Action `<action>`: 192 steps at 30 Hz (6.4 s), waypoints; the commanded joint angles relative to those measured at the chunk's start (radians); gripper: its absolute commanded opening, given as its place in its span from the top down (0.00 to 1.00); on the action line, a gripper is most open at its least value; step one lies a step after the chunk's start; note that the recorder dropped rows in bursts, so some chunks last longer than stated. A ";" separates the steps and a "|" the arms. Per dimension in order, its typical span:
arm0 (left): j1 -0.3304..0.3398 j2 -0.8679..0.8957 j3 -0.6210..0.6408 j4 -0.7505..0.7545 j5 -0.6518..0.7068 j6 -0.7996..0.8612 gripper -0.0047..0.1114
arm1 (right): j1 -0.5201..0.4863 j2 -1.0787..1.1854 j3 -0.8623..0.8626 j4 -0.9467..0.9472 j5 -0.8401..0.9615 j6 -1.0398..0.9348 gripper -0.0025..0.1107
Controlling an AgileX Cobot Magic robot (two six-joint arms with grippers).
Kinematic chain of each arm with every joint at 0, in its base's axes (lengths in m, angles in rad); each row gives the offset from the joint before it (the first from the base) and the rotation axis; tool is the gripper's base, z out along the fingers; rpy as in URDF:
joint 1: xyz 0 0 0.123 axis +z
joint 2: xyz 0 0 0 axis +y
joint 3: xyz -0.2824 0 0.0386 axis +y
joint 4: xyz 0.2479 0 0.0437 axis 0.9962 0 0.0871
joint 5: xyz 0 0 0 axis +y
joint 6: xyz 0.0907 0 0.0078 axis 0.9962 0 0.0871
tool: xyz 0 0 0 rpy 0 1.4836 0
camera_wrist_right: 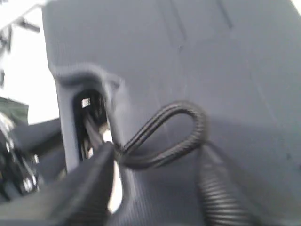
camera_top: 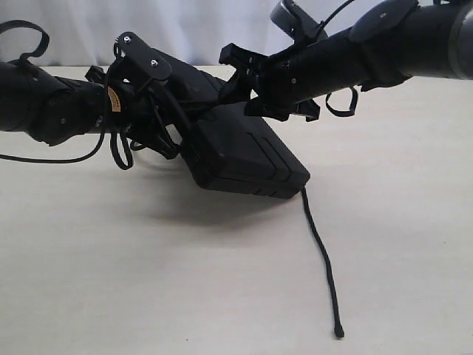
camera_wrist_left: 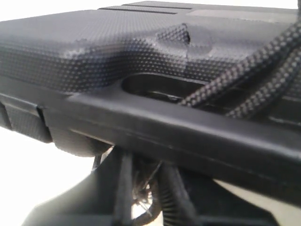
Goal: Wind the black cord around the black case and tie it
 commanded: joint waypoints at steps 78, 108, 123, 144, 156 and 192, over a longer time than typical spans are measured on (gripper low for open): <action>-0.062 0.075 0.106 0.034 -0.553 0.223 0.64 | -0.002 -0.017 -0.004 0.184 -0.043 -0.189 0.94; -0.062 0.095 0.103 0.265 -0.446 0.080 0.96 | -0.001 -0.241 0.001 -0.606 0.258 -1.200 0.55; 0.106 0.095 -0.079 1.300 -0.653 -0.949 0.96 | 0.078 -0.162 0.003 -0.561 0.023 -1.695 0.55; 0.118 0.095 -0.082 1.308 -0.664 -0.960 0.96 | 0.115 -0.096 0.003 -0.545 -0.061 -1.188 0.94; 0.118 0.095 -0.082 1.194 -0.664 -0.950 0.88 | 0.114 -0.096 -0.004 -0.569 -0.088 -0.441 0.94; 0.177 0.041 -0.082 1.099 -0.702 -0.966 0.49 | 0.112 -0.096 -0.004 -0.611 -0.077 -0.310 0.94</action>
